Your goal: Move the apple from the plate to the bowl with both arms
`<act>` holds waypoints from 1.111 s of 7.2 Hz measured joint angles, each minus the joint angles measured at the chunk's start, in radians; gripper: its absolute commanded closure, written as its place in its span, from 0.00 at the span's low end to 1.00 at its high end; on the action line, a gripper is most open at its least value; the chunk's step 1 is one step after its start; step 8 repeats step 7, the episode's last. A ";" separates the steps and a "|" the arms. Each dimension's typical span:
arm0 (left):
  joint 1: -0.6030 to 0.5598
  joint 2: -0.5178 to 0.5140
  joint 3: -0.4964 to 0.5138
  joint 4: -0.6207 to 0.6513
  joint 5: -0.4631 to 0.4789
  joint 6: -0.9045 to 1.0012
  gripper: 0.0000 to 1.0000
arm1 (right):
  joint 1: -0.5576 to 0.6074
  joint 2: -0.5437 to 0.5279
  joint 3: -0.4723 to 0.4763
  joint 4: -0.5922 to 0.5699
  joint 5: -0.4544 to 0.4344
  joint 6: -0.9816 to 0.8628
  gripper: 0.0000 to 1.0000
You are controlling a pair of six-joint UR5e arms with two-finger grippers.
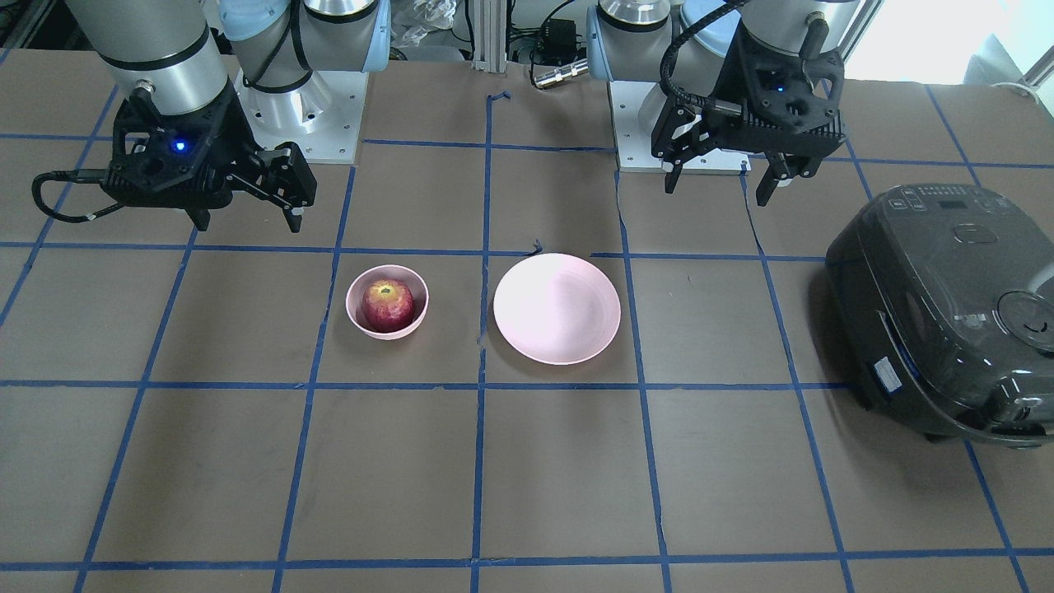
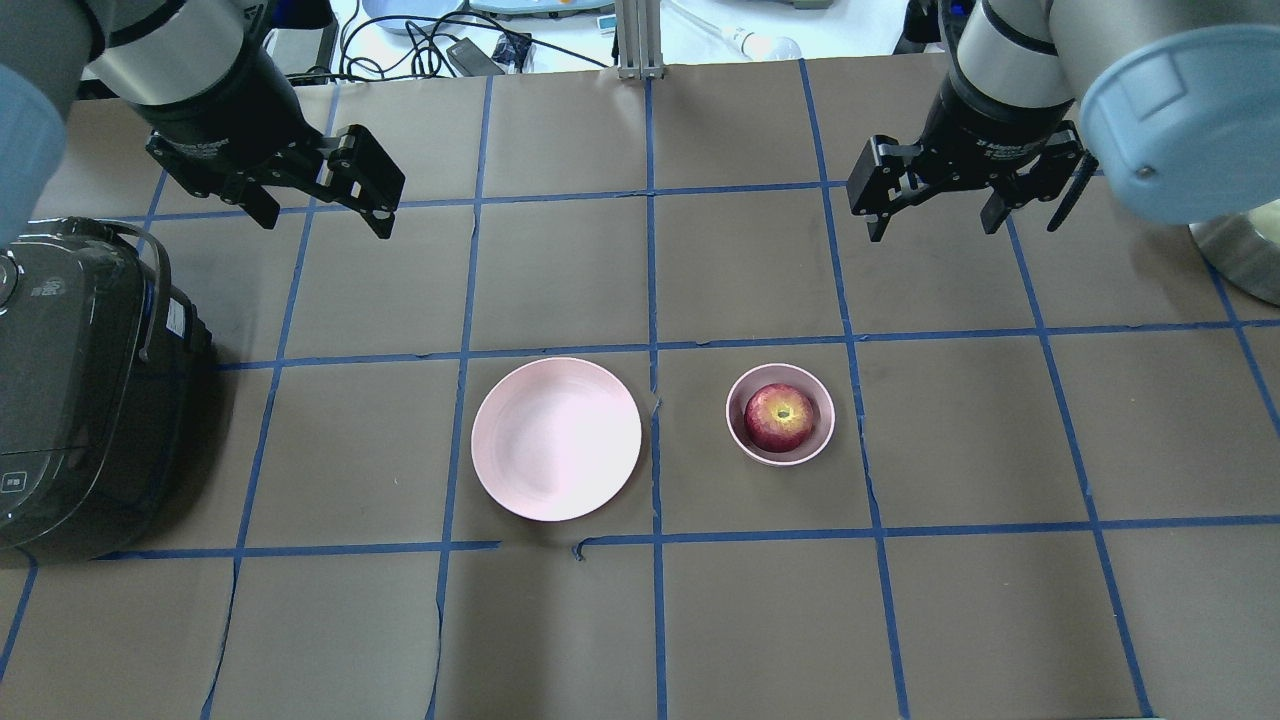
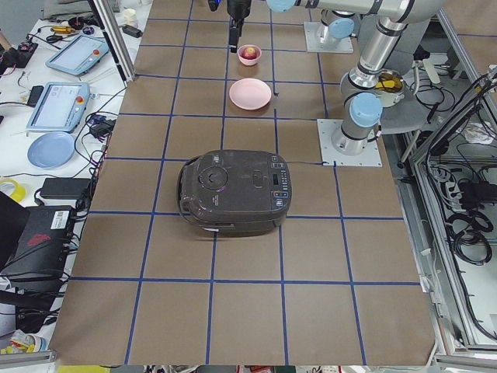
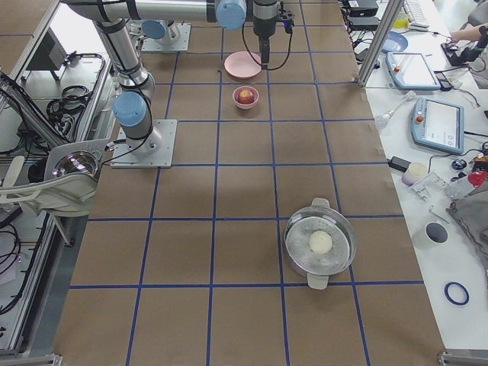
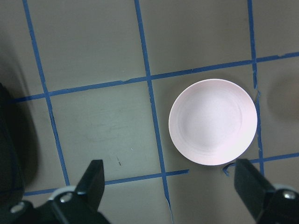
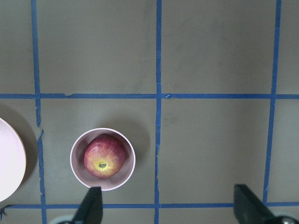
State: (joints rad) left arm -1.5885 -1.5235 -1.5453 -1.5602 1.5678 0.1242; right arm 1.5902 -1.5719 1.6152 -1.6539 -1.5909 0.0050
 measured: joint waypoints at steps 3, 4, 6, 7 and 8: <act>0.001 0.001 -0.002 0.001 -0.003 0.001 0.00 | -0.002 -0.002 -0.001 -0.004 0.004 0.000 0.00; 0.001 0.000 -0.002 0.001 -0.005 -0.001 0.00 | -0.002 -0.003 -0.001 -0.005 0.004 0.000 0.00; 0.001 0.000 -0.003 0.002 -0.008 -0.008 0.00 | -0.002 -0.003 -0.002 -0.004 0.003 0.000 0.00; 0.000 0.000 -0.002 0.002 -0.006 -0.009 0.00 | -0.002 -0.005 -0.002 -0.004 0.003 0.000 0.00; 0.000 0.000 -0.002 0.002 -0.006 -0.009 0.00 | -0.002 -0.005 -0.002 -0.004 0.003 0.000 0.00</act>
